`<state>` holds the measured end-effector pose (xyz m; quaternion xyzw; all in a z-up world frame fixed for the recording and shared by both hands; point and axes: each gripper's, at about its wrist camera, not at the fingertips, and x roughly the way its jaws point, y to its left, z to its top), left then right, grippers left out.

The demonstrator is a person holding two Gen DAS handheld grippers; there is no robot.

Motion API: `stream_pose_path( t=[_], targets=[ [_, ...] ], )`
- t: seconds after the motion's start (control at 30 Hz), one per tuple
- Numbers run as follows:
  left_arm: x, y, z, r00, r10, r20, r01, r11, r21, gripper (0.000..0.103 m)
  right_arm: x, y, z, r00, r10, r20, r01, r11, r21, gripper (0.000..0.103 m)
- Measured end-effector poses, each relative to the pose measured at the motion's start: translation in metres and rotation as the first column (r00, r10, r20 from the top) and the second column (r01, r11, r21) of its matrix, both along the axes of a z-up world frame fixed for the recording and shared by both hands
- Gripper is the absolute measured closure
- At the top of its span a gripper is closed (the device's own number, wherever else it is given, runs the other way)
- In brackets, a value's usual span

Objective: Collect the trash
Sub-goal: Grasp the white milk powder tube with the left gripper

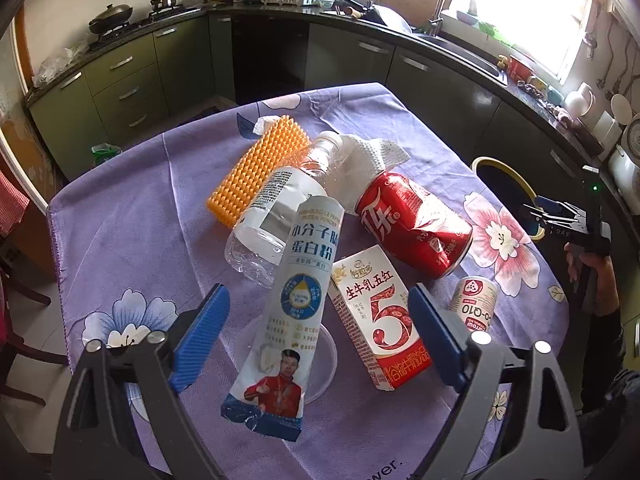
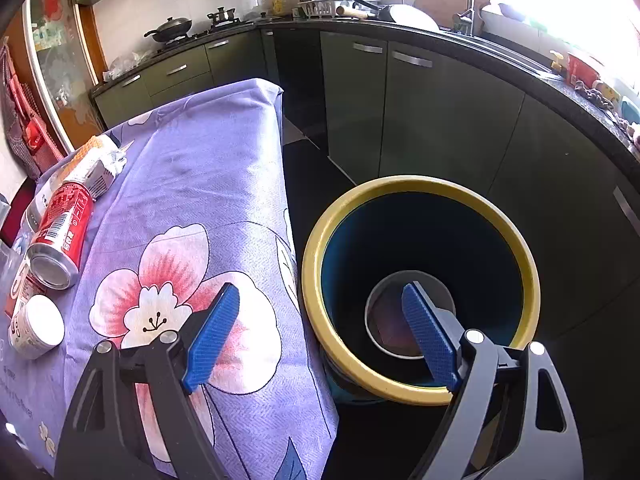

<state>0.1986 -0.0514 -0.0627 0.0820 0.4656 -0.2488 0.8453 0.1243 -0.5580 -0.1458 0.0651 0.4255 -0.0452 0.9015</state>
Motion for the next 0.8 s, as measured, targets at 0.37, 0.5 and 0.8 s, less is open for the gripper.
stream_pose_path(
  t=[0.37, 0.5, 0.8],
  targets=[
    [0.016, -0.007, -0.004, 0.999, -0.012, -0.041, 0.013, 1.000, 0.023, 0.066, 0.004, 0.003, -0.007, 1.000, 0.018, -0.016, -0.017, 1.000, 0.006, 0.020],
    [0.018, -0.007, -0.005, 0.999, -0.017, -0.047, 0.018, 0.999, 0.028, 0.079, 0.004, 0.005, -0.007, 1.000, 0.019, -0.015, -0.019, 1.000, 0.005, 0.020],
    [0.009, -0.007, 0.009, 1.000, -0.016, 0.016, 0.015, 0.999, 0.051, 0.085, 0.002, 0.007, -0.002, 1.000, 0.029, -0.005, -0.029, 1.000, 0.006, 0.020]
  ],
)
